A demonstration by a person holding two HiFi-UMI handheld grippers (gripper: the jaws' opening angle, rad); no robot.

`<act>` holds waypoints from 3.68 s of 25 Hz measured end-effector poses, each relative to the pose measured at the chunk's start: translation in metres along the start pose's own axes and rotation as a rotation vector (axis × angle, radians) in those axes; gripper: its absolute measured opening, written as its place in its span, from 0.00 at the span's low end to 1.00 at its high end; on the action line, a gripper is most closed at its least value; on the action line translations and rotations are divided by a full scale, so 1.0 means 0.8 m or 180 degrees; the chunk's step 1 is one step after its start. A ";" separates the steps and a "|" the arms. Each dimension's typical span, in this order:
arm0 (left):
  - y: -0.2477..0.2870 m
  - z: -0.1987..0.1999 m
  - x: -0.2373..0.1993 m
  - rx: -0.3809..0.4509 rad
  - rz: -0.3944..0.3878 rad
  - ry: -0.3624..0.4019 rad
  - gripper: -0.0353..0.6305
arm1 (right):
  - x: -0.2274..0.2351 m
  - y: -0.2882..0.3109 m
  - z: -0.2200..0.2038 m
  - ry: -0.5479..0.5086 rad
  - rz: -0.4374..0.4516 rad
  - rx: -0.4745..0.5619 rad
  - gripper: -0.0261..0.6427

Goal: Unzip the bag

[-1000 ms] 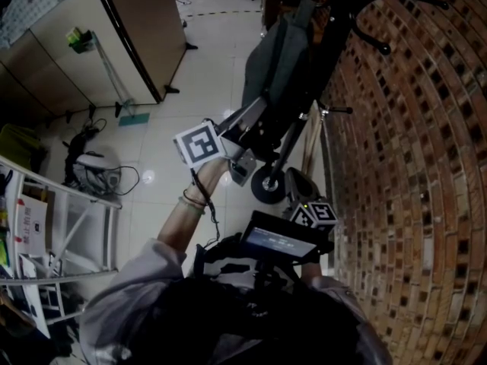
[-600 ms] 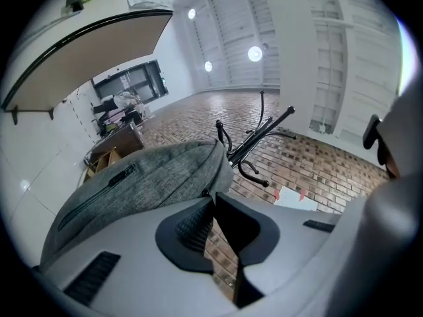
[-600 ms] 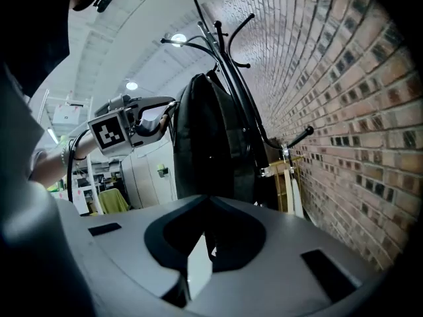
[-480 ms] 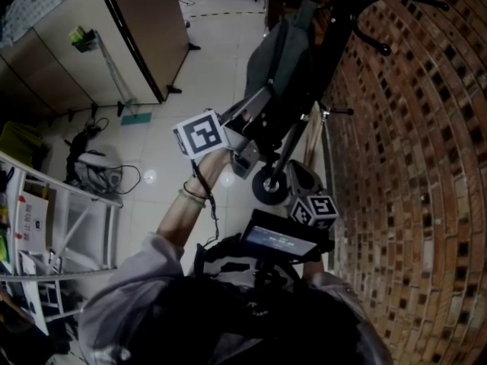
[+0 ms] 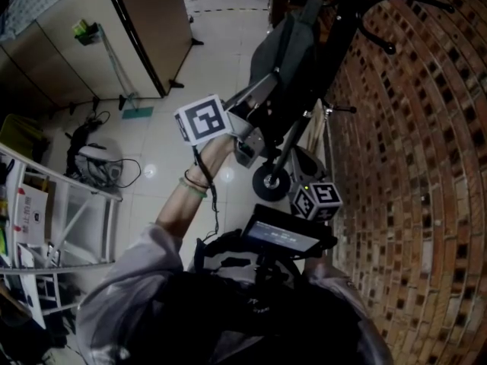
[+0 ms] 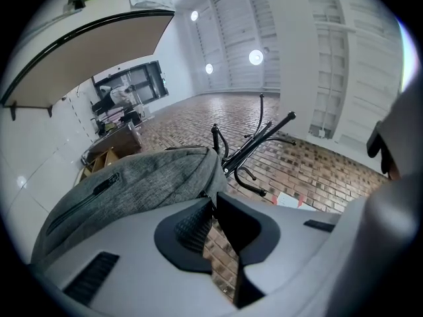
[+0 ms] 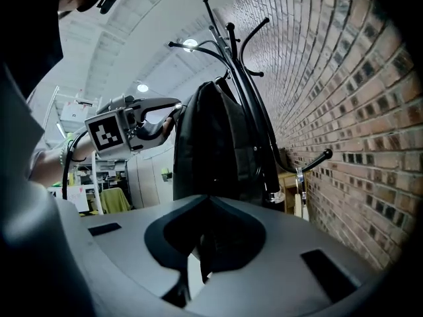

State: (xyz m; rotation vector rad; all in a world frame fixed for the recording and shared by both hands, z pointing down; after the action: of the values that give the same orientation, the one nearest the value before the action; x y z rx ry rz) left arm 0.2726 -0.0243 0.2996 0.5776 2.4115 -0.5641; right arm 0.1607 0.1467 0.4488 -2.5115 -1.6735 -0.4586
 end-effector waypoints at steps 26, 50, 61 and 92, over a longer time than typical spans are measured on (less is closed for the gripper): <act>0.051 0.061 0.032 -0.0052 -0.0054 0.0129 0.12 | -0.011 0.007 -0.005 -0.0006 0.0096 -0.0056 0.03; 0.098 0.104 0.048 -0.0127 -0.0010 0.0198 0.13 | -0.020 0.013 -0.006 -0.0005 0.0146 -0.0081 0.03; 0.098 0.101 0.052 -0.0159 -0.0053 0.0227 0.14 | -0.022 0.011 -0.009 0.0016 0.0117 -0.0120 0.03; -0.180 -0.091 -0.103 -0.0625 0.1391 0.1520 0.14 | -0.035 0.017 -0.038 0.0002 0.0149 -0.0338 0.03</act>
State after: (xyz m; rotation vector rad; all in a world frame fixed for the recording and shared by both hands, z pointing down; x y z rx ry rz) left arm 0.2259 -0.1268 0.4413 1.2196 2.6050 0.0038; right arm 0.1572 0.1091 0.4710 -2.6179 -1.6278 -0.5579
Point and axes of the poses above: the fingertips, and each gripper's own axes: y forward along the fingers, x to its right, z out of its top, the point moved 8 cm from there along -y, backward along the fingers, and after that the axes turned 6 degrees about y, right-handed, at the moved point
